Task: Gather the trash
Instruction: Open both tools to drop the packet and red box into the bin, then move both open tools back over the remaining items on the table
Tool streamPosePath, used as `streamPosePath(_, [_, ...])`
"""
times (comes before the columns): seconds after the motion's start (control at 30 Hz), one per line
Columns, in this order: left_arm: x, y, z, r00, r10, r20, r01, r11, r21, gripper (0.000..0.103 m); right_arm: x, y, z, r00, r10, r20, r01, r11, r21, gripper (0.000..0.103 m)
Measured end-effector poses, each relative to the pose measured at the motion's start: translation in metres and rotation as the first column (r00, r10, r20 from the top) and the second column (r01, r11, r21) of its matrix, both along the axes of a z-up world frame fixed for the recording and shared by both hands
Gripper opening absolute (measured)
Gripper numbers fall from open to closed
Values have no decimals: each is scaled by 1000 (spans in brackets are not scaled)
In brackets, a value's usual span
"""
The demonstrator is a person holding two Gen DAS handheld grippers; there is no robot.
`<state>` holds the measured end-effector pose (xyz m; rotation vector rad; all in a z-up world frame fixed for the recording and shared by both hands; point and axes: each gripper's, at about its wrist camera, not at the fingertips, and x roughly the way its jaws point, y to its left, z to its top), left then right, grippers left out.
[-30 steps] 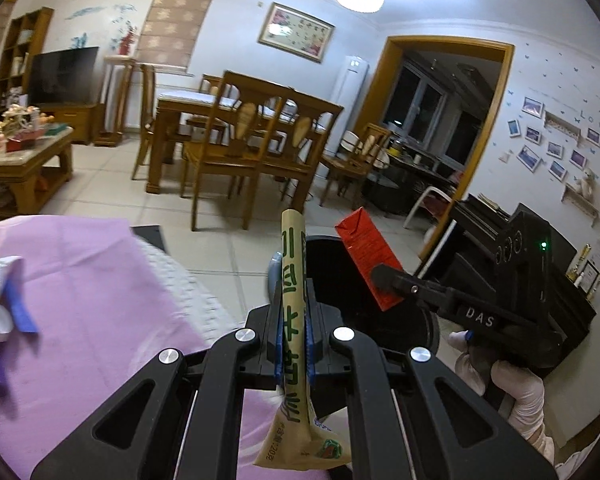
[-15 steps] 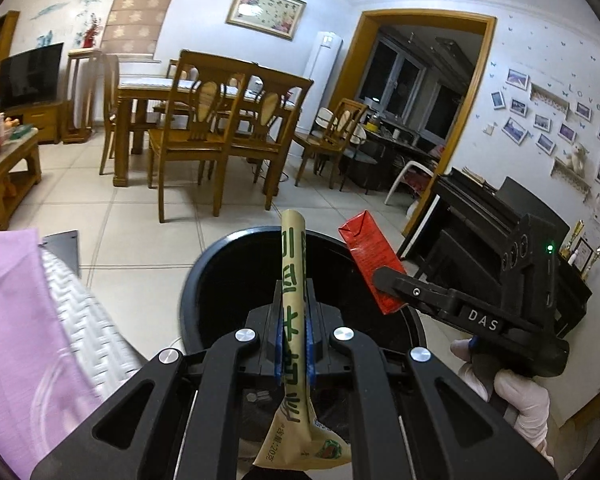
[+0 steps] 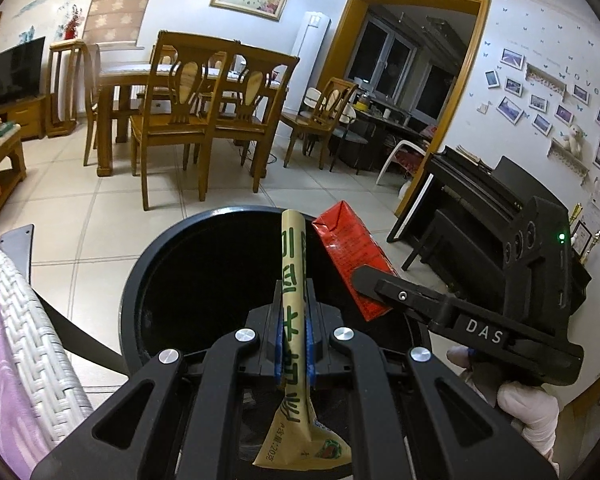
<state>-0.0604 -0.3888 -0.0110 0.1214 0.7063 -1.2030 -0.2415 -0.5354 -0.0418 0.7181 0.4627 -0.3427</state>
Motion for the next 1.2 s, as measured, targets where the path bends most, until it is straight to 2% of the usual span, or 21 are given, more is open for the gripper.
streamPosePath(0.23, [1, -5, -5, 1000, -10, 1, 10, 1000, 27, 9, 5, -4, -1, 1000, -12, -9, 12, 1000, 10, 51])
streamPosePath(0.33, [-1, -5, -6, 1000, -9, 7, 8, 999, 33, 12, 6, -4, -1, 1000, -10, -7, 10, 1000, 12, 52])
streamPosePath(0.4, [-2, -6, -5, 1000, -10, 14, 10, 999, 38, 18, 4, -6, -1, 1000, -19, 1, 19, 1000, 16, 52])
streamPosePath(0.43, [-2, -7, -4, 1000, -9, 18, 9, 999, 39, 35, 5, -6, 0, 1000, -22, 1, 22, 1000, 18, 55])
streamPosePath(0.47, [-3, -6, -2, 1000, -2, 27, 1, 999, 37, 65, 3, -6, 0, 1000, -23, 3, 23, 1000, 18, 60])
streamPosePath(0.5, [-5, -3, 0, 999, 13, 41, -15, 999, 30, 78, 3, -6, 1, 1000, -27, 7, 27, 999, 19, 70])
streamPosePath(0.53, [-6, 0, 2, 998, 31, 62, -32, 999, 16, 90, 1, -5, 2, 999, -32, 12, 32, 999, 21, 71])
streamPosePath(0.63, [-13, 5, 11, 992, 44, 120, -44, 999, 3, 91, -2, -3, 7, 999, -39, 30, 38, 999, 9, 71])
streamPosePath(0.73, [-24, 12, 20, 983, 58, 172, -62, 998, 15, 98, -7, -2, 10, 998, -46, 49, 46, 999, 3, 77])
streamPosePath(0.97, [-43, 42, 44, 956, 100, 275, -106, 994, 7, 98, -5, 9, 18, 996, -28, 80, 28, 1000, -4, 78])
streamPosePath(1.2, [-39, 79, 56, 939, 162, 304, -167, 986, -9, 98, 14, 34, 27, 997, 39, 74, -37, 999, -23, 78])
